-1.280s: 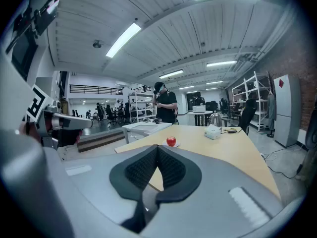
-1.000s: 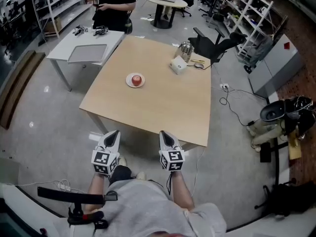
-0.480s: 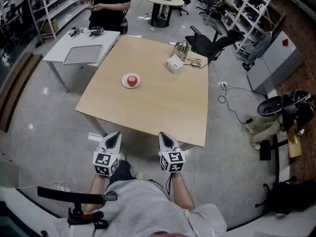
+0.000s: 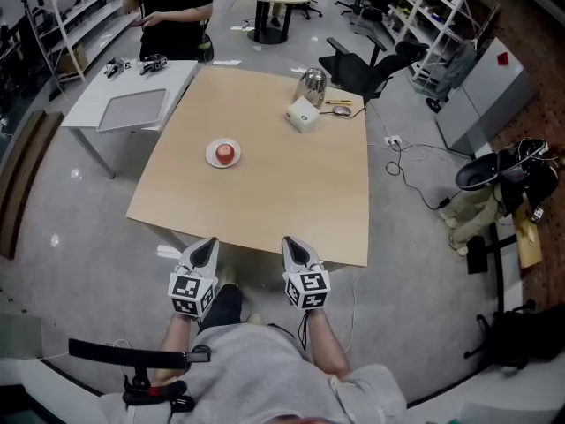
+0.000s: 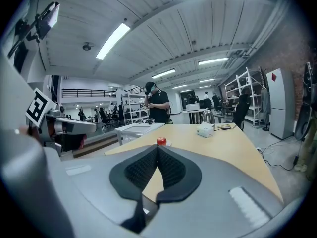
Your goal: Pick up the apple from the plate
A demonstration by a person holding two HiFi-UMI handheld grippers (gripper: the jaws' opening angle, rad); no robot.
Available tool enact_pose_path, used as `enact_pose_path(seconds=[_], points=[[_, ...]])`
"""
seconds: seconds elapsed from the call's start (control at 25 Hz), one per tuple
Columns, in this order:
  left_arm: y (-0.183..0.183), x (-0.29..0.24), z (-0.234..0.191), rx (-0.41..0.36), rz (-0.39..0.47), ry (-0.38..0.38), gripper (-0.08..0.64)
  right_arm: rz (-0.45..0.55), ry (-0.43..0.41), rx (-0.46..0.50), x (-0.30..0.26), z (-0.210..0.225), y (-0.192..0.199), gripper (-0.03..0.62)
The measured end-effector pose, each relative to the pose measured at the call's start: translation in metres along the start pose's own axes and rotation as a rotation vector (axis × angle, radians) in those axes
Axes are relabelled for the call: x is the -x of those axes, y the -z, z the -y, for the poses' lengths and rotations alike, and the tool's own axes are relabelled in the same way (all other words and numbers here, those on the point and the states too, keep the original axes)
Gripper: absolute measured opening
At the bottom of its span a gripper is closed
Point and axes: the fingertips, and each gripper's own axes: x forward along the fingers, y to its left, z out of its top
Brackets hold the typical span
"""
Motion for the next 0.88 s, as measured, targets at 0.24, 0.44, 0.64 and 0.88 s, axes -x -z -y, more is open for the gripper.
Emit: enact_pose_path(seconds=[0.24,0.44,0.64,0.88], points=[[-0.011,-0.034,-0.026,0.004,-0.002,0.02,0.02,0.002,0.009,0.004,-0.036,0.008,-0.015,0.006],[-0.019,-0.068,-0.069,0.022,0.004,0.035,0.018,-0.007,0.011,0.018,-0.089,0.005,-0.031,0.006],[-0.029,-0.091,-0.098,0.035,0.003,0.052,0.02,-0.018,0.016,0.028,-0.127,0.003,-0.046,0.006],[-0.042,-0.111,-0.121,0.045,0.003,0.057,0.019,-0.018,0.019,0.03,-0.154,0.005,-0.062,0.006]])
